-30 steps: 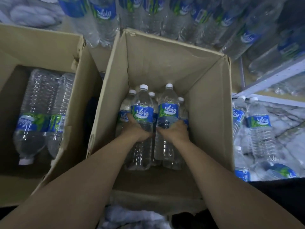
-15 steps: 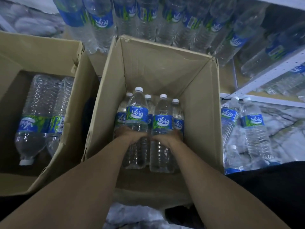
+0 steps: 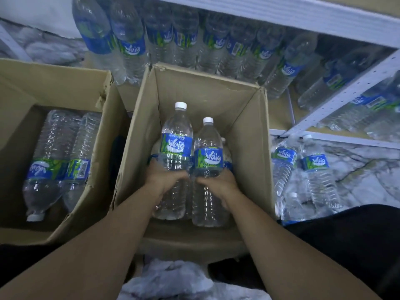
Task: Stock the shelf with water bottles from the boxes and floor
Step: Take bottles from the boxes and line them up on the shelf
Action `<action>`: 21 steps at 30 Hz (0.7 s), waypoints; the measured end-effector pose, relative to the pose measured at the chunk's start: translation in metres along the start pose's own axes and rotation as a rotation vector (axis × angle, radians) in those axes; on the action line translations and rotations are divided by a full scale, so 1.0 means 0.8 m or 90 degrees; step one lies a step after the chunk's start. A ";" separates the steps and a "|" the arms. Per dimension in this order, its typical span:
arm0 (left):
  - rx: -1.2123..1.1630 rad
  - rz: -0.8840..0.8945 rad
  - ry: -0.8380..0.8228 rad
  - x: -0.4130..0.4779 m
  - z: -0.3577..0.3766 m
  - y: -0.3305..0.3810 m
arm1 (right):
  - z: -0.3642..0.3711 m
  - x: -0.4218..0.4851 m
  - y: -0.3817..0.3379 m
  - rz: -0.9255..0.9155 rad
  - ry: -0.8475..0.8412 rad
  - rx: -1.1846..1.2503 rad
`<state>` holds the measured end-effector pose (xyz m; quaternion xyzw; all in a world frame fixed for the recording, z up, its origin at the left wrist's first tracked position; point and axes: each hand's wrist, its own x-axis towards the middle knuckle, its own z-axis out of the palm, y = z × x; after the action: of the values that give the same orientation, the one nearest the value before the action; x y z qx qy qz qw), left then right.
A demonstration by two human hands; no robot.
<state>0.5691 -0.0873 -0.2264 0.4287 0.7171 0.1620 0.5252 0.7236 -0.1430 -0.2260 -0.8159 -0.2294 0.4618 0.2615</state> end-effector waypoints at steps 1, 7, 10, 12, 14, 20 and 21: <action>-0.017 0.021 0.001 -0.008 -0.005 0.009 | -0.008 -0.011 -0.010 -0.025 0.012 0.014; -0.114 0.118 0.048 -0.064 -0.031 0.067 | -0.057 -0.084 -0.064 -0.188 0.069 0.069; -0.115 0.208 0.062 -0.095 -0.046 0.102 | -0.084 -0.120 -0.096 -0.269 0.110 0.082; -0.143 0.251 0.065 -0.118 -0.055 0.133 | -0.105 -0.135 -0.113 -0.320 0.136 0.093; -0.158 0.299 0.065 -0.139 -0.061 0.166 | -0.125 -0.146 -0.130 -0.379 0.172 0.109; -0.163 0.447 0.100 -0.200 -0.075 0.278 | -0.190 -0.165 -0.201 -0.493 0.279 0.152; -0.163 0.465 0.107 -0.211 -0.075 0.297 | -0.203 -0.167 -0.214 -0.503 0.289 0.155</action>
<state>0.6345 -0.0691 0.0631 0.5719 0.5318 0.4608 0.4216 0.7804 -0.1303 0.0385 -0.7095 -0.4037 0.1605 0.5549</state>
